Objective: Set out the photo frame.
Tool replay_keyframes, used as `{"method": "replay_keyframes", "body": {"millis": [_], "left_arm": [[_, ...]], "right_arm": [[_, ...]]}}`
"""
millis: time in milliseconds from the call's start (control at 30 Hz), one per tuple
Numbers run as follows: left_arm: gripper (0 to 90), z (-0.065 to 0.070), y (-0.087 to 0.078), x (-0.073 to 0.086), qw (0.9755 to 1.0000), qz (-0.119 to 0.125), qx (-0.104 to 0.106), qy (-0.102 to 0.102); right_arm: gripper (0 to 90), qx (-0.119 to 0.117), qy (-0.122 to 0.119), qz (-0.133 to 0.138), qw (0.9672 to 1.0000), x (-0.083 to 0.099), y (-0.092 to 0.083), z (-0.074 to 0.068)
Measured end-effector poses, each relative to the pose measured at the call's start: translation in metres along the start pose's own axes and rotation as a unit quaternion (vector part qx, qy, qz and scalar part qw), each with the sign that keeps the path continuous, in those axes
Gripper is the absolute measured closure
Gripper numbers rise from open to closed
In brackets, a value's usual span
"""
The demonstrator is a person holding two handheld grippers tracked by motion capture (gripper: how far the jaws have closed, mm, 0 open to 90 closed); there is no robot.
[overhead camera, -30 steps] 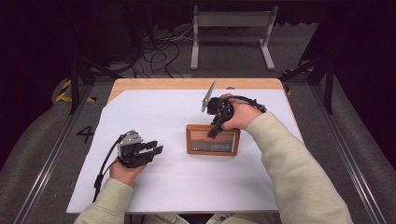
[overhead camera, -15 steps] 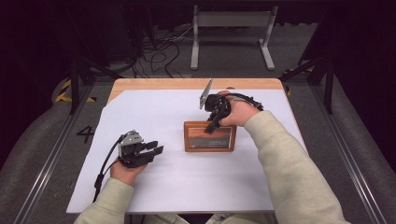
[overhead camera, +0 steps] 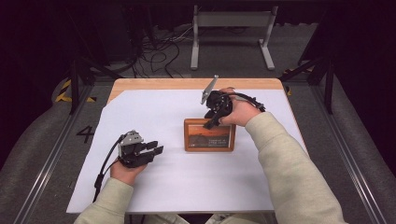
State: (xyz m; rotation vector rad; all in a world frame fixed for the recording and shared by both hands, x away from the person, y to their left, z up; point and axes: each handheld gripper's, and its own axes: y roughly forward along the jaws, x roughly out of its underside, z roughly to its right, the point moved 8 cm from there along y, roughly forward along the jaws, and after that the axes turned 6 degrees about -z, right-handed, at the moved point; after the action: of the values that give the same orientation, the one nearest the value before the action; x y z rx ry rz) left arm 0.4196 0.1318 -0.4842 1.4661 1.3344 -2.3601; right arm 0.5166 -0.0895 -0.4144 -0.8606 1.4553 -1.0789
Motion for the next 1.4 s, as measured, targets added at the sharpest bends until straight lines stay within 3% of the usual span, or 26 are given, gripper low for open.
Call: {"method": "replay_keyframes", "body": {"millis": [267, 467, 667, 800, 900, 1067, 1233, 1300, 1333, 1367, 1400], "left_arm": [[60.3, 0.000, -0.002, -0.001, 1.0000, 0.005, -0.002, 0.000], [55.8, 0.003, -0.007, -0.005, 0.9998, 0.018, -0.005, -0.002], [53.5, 0.008, -0.016, -0.001, 0.9996, 0.024, -0.007, 0.008], [51.4, 0.009, -0.023, 0.001, 0.9993, 0.035, -0.010, 0.009], [49.4, 0.008, -0.026, 0.002, 0.9992, 0.037, -0.011, 0.007], [42.3, 0.007, -0.030, 0.003, 0.9989, 0.044, -0.015, 0.011], [33.3, 0.005, -0.036, 0.003, 0.9978, 0.059, -0.023, 0.019], [29.6, 0.005, -0.039, 0.004, 0.9977, 0.060, -0.023, 0.020], [28.7, 0.005, -0.039, 0.004, 0.9977, 0.060, -0.023, 0.020], [28.7, 0.005, -0.040, 0.004, 0.9975, 0.062, -0.025, 0.023], [27.6, 0.005, -0.040, 0.004, 0.9974, 0.064, -0.025, 0.021]], "right_arm": [[43.9, 0.032, 0.027, 0.051, 0.9978, 0.005, -0.022, -0.006], [43.0, 0.067, 0.068, 0.099, 0.9905, 0.023, -0.044, -0.020], [42.9, 0.095, 0.100, 0.153, 0.9785, 0.047, -0.062, -0.037], [37.8, 0.107, 0.121, 0.181, 0.9701, 0.065, -0.072, -0.047], [31.8, 0.118, 0.133, 0.188, 0.9659, 0.079, -0.075, -0.053], [20.3, 0.140, 0.169, 0.207, 0.9533, 0.103, -0.083, -0.061], [12.1, 0.148, 0.193, 0.213, 0.9463, 0.121, -0.083, -0.068], [10.1, 0.154, 0.210, 0.226, 0.9388, 0.130, -0.084, -0.070], [10.1, 0.154, 0.210, 0.226, 0.9388, 0.130, -0.084, -0.070], [9.5, 0.155, 0.217, 0.232, 0.9354, 0.134, -0.084, -0.070], [9.2, 0.154, 0.232, 0.248, 0.9279, 0.141, -0.084, -0.073]]}}
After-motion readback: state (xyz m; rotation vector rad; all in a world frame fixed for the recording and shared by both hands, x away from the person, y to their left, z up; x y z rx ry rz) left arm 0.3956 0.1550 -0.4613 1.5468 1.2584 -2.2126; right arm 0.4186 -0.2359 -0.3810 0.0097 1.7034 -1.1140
